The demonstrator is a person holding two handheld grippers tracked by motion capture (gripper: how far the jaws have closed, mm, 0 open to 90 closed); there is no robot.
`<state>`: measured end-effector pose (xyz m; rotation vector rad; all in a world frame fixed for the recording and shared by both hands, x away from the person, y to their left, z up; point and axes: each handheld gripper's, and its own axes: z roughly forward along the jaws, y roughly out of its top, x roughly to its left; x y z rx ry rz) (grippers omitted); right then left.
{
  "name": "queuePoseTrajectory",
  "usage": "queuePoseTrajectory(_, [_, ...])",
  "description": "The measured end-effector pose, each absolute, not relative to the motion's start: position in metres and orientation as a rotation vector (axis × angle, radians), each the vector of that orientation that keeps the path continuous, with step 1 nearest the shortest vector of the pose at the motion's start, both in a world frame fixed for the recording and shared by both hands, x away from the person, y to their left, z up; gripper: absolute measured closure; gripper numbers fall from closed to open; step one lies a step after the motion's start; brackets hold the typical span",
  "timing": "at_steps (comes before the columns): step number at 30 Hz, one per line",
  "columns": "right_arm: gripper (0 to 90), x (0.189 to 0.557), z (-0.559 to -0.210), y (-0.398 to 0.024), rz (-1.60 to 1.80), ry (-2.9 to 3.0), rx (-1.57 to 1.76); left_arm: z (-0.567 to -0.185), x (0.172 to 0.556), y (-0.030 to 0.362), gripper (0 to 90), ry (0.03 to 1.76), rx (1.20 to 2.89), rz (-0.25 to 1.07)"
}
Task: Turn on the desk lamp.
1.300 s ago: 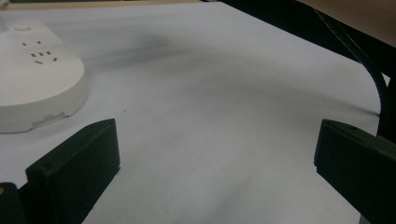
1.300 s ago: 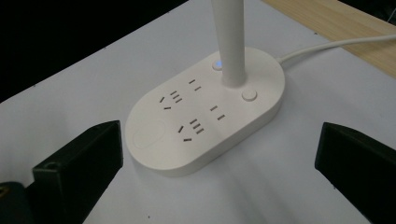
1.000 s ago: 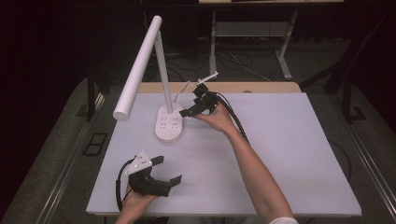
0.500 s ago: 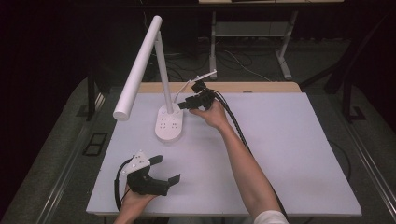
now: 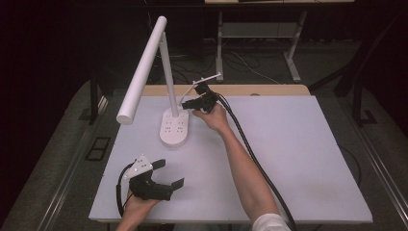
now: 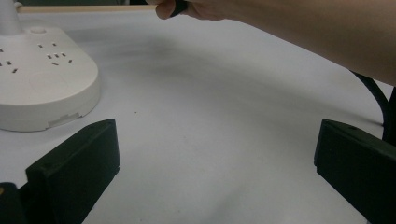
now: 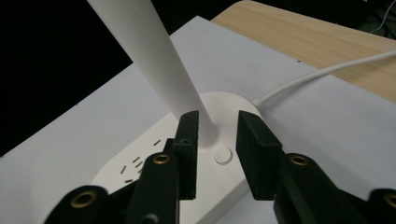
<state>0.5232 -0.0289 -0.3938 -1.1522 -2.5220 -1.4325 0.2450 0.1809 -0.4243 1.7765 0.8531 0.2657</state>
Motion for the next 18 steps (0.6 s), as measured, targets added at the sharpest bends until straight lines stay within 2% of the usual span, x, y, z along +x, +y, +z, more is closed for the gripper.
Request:
queuePoseTrajectory(8, [89.7, 0.526, -0.402, -0.024, -1.410, -2.502, -1.166, -0.424, 0.246, 0.181, 0.0, 0.852, 1.777, 0.265])
queuePoseTrajectory(18, [89.8, 0.530, -0.413, -0.018, -1.395, -2.499, -1.177, -0.424, 0.246, 0.182, 0.0, 0.853, 1.777, 0.265])
